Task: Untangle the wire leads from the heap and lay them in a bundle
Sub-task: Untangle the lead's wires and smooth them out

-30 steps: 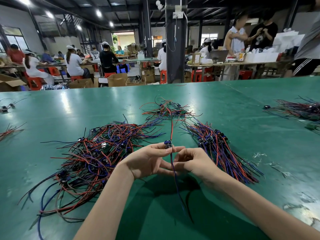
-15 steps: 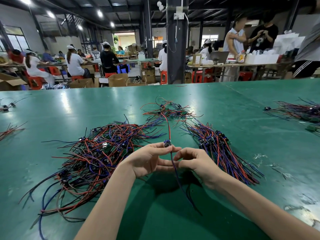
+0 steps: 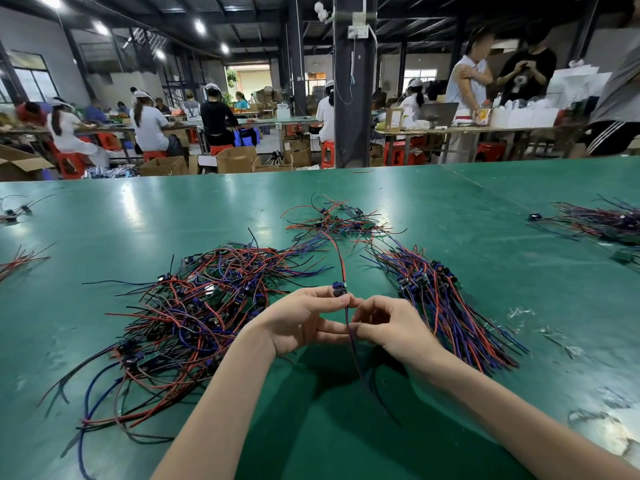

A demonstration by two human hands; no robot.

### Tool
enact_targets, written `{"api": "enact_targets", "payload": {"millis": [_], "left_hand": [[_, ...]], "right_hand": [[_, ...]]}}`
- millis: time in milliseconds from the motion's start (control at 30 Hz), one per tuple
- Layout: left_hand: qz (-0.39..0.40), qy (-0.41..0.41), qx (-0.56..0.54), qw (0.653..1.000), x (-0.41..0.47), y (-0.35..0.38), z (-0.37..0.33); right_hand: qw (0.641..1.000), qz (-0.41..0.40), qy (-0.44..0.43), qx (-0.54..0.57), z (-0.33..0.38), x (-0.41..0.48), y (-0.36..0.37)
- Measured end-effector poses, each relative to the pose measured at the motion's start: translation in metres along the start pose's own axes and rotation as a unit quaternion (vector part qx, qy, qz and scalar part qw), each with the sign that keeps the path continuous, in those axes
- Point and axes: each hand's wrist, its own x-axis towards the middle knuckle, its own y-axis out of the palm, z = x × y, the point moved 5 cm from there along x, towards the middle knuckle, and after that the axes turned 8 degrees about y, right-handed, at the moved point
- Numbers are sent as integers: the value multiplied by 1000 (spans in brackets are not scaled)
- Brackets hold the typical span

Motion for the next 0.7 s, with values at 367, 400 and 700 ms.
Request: {"api": "enact_targets", "payload": {"millis": [367, 400, 700], "left_hand": [[-114, 72, 114, 984, 7, -1, 3], [-119, 75, 116, 983, 8, 0, 2], [-176, 126, 175, 960, 10, 1, 0]], "right_hand": [[986, 21, 37, 160, 4, -1, 7], [984, 24, 46, 171, 3, -1, 7], [996, -15, 15, 81, 1, 0, 0]]}}
